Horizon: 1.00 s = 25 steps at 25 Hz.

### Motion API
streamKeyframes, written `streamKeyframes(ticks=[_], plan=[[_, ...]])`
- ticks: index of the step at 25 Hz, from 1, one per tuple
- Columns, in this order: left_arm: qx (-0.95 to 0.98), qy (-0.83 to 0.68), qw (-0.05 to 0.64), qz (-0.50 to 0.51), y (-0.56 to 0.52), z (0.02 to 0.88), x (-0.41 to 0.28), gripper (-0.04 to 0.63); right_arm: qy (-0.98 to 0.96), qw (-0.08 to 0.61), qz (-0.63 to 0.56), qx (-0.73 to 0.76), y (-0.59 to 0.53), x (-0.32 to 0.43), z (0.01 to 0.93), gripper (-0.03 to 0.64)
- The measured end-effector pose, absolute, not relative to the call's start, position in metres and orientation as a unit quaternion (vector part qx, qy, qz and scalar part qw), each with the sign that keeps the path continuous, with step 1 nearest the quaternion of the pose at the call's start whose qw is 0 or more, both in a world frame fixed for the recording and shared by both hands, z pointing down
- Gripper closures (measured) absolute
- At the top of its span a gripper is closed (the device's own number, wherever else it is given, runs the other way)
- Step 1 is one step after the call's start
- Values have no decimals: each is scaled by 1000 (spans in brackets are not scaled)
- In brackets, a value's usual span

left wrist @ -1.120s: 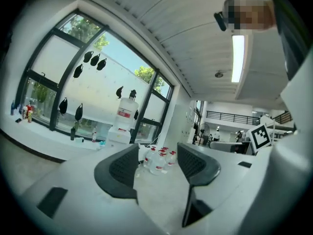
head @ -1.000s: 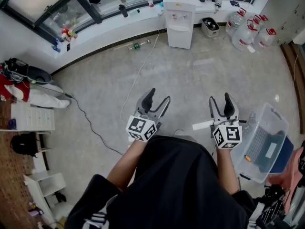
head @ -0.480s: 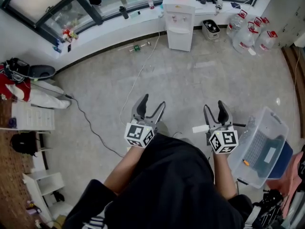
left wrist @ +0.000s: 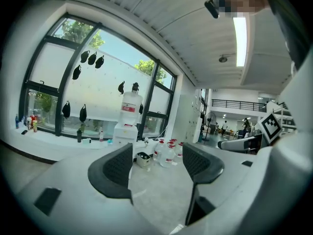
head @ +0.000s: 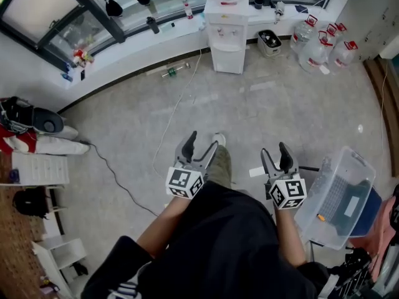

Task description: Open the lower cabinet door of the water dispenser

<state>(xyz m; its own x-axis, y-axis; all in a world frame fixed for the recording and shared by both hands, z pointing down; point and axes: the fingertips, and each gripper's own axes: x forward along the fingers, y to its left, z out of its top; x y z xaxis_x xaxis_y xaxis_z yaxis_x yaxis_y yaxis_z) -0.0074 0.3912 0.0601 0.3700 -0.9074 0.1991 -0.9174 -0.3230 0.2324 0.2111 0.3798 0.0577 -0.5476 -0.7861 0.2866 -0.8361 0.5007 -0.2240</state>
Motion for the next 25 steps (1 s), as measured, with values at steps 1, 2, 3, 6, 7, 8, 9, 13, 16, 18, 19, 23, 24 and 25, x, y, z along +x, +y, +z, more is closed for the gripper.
streamKeyframes(ticks=[1, 2, 3, 6, 7, 8, 9, 13, 16, 18, 19, 23, 24, 25], plan=[[817, -554, 157, 15, 381, 63, -5, 301, -861, 76, 170, 473, 372, 211, 59, 371], [822, -546, 161, 14, 369, 66, -3, 301, -859, 79, 169, 476, 362, 211, 60, 371], [827, -537, 165, 13, 356, 69, 0, 301, -858, 83, 168, 478, 352, 210, 61, 371], [838, -517, 173, 10, 315, 75, 4, 301, -856, 98, 162, 482, 313, 210, 60, 371], [839, -515, 176, 11, 299, 76, 4, 301, -854, 103, 162, 483, 298, 209, 59, 371], [839, -513, 180, 12, 285, 77, 3, 301, -853, 107, 165, 483, 283, 209, 57, 371], [840, -510, 185, 13, 271, 78, 1, 301, -852, 110, 168, 484, 270, 208, 55, 371], [847, -495, 194, 12, 215, 75, -8, 301, -851, 119, 157, 487, 208, 198, 42, 371], [851, -487, 195, 12, 178, 71, -16, 301, -844, 114, 153, 500, 161, 193, 33, 371], [852, -485, 195, 11, 153, 68, -26, 301, -840, 110, 155, 507, 134, 184, 29, 371], [853, -484, 196, 9, 141, 67, -31, 301, -840, 110, 155, 509, 122, 180, 28, 371], [859, -475, 188, 8, 99, 65, -48, 301, -837, 118, 156, 512, 82, 162, 33, 371], [861, -474, 185, 9, 90, 66, -51, 301, -835, 121, 158, 513, 74, 159, 36, 371], [862, -473, 181, 11, 81, 66, -54, 301, -834, 125, 161, 514, 68, 156, 40, 371]])
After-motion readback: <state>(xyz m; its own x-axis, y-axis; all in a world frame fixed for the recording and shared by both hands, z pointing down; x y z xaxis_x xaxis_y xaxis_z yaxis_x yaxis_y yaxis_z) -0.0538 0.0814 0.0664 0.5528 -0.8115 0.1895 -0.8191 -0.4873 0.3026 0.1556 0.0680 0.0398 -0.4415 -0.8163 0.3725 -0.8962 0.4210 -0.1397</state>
